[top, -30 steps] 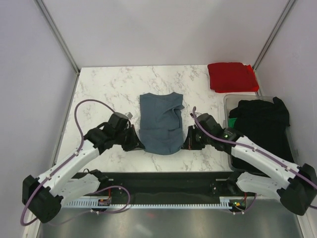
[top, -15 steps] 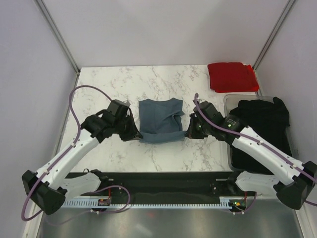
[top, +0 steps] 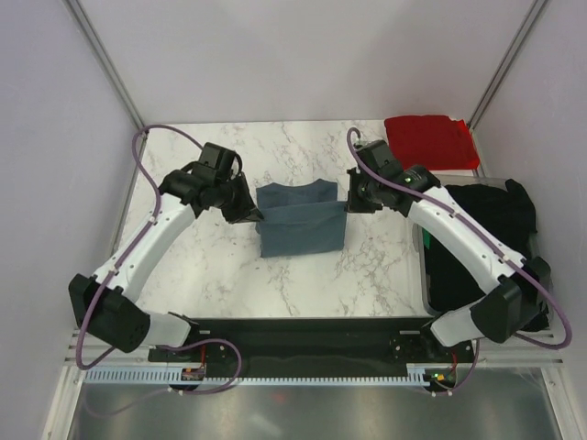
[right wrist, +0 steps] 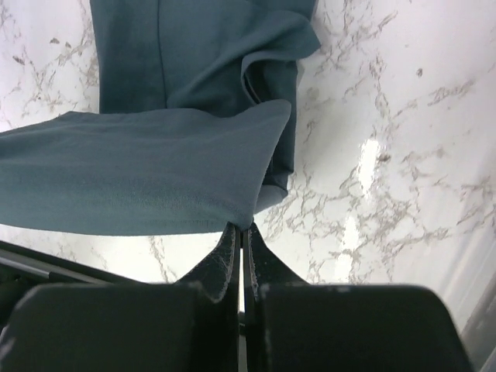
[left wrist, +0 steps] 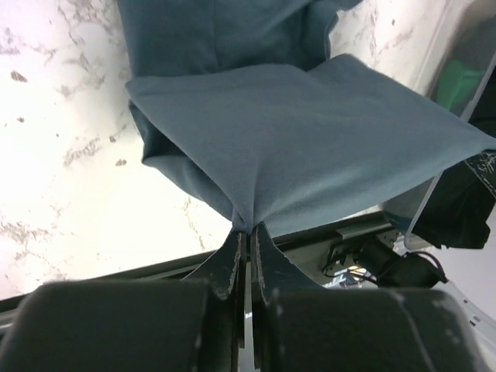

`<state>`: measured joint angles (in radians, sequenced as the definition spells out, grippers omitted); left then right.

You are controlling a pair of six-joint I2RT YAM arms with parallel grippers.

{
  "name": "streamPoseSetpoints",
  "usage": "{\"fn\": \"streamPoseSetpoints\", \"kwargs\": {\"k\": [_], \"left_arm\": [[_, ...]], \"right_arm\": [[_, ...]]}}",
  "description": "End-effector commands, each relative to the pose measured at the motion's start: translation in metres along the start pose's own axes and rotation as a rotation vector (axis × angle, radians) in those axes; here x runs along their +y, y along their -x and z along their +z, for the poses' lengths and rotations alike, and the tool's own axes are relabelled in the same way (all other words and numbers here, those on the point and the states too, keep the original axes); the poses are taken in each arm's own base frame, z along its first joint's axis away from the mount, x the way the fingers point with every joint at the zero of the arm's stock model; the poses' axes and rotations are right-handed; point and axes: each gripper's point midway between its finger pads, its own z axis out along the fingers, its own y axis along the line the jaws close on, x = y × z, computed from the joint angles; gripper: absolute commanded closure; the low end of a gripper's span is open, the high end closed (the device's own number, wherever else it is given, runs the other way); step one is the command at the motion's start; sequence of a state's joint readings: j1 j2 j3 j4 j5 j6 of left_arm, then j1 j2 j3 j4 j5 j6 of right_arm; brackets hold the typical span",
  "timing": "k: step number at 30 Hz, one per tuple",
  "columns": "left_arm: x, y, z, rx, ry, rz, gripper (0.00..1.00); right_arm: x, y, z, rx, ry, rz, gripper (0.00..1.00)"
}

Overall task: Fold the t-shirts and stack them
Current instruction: Fold the tshirt

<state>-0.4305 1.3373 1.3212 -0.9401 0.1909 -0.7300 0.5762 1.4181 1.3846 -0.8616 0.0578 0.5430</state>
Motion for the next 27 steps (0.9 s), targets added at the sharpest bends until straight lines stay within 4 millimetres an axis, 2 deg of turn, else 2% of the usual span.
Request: {"fn": "streamPoseSetpoints", "kwargs": {"k": [1,9,14,15,17,18,19,20,21,22,23,24,25,26,27], "left_arm": [[0.0,0.017,0.008,0.017,-0.005,0.037,0.98],[0.002,0.046,0.039,0.061,0.008,0.026,0.98],[0.003,0.068,0.048,0.056,0.004,0.008,0.98],[0.005,0.071,0.055,0.069,0.01,-0.002,0.98],[0.006,0.084,0.057,0.058,0.0,-0.012,0.98],[0.007,0.088,0.06,0.063,0.0,-0.02,0.98],[0.011,0.092,0.069,0.078,0.007,-0.028,0.98],[0.011,0.103,0.07,0.067,-0.003,-0.031,0.98],[0.012,0.108,0.074,0.069,-0.005,-0.038,0.98],[0.019,0.111,0.089,0.097,0.004,-0.055,0.98],[0.018,0.124,0.09,0.087,-0.013,-0.062,0.98],[0.02,0.129,0.095,0.094,-0.014,-0.071,0.98],[0.025,0.133,0.104,0.106,-0.009,-0.088,0.98],[0.03,0.142,0.117,0.118,-0.012,-0.11,0.98],[0.034,0.145,0.127,0.138,-0.014,-0.121,0.97]], "right_arm": [[-0.002,0.022,0.009,-0.009,-0.007,-0.061,1.0],[-0.004,0.051,0.039,0.002,-0.003,-0.057,1.0],[-0.007,0.068,0.059,0.013,0.001,-0.048,1.0],[-0.003,0.077,0.059,-0.004,0.015,-0.051,1.0],[-0.006,0.083,0.074,0.013,0.01,-0.047,1.0],[-0.002,0.094,0.074,-0.005,0.021,-0.047,1.0],[-0.003,0.093,0.088,0.018,0.022,-0.048,1.0],[-0.004,0.097,0.094,0.02,0.024,-0.042,1.0],[0.0,0.11,0.095,-0.001,0.037,-0.038,1.0],[-0.002,0.109,0.112,0.024,0.035,-0.033,1.0],[-0.005,0.113,0.119,0.026,0.033,-0.024,1.0],[0.0,0.129,0.119,-0.007,0.053,-0.019,1.0],[-0.004,0.127,0.14,0.022,0.045,-0.009,1.0],[-0.006,0.132,0.148,0.023,0.054,0.006,1.0],[0.0,0.147,0.149,-0.008,0.077,0.011,1.0]]}}
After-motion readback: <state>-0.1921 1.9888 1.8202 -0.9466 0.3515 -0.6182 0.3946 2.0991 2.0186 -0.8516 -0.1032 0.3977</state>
